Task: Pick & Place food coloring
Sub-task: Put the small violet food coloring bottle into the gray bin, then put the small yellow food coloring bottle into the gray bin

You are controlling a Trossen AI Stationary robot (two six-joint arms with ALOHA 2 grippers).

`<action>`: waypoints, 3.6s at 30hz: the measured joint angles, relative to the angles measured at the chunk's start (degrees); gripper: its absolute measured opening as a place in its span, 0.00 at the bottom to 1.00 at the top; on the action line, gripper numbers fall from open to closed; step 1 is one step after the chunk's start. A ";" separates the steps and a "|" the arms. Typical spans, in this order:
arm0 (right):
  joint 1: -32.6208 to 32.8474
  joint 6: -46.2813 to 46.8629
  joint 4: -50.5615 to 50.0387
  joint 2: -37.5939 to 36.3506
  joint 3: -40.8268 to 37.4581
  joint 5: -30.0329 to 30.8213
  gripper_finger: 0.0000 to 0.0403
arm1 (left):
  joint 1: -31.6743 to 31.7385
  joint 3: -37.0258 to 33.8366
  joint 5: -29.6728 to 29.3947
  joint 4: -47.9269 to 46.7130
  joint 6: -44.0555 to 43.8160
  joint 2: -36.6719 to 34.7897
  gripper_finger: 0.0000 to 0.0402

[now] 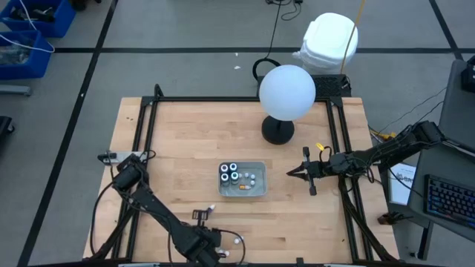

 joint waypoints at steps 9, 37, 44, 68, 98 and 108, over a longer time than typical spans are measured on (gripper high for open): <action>0.00 0.00 0.00 0.01 0.00 0.00 0.00 | 0.64 -0.03 -10.79 -5.41 -4.13 -0.25 0.01; 0.00 -0.55 3.16 0.01 0.00 0.02 0.00 | 14.22 -71.31 -16.22 90.58 14.95 -46.73 0.01; 0.00 -1.74 4.82 0.00 0.02 0.02 0.00 | 15.62 -74.70 -11.99 93.32 24.74 -47.09 0.01; 16.68 7.11 -38.71 42.28 51.79 10.07 0.00 | 15.81 -75.32 -22.36 94.79 31.50 -47.17 0.08; 15.17 6.32 -57.99 77.38 92.89 -6.03 0.32 | 15.81 -75.25 -23.83 88.48 30.95 -47.17 0.09; 16.61 7.76 -56.21 80.15 92.80 -6.01 0.44 | 15.81 -75.25 -23.83 88.50 30.95 -47.17 0.09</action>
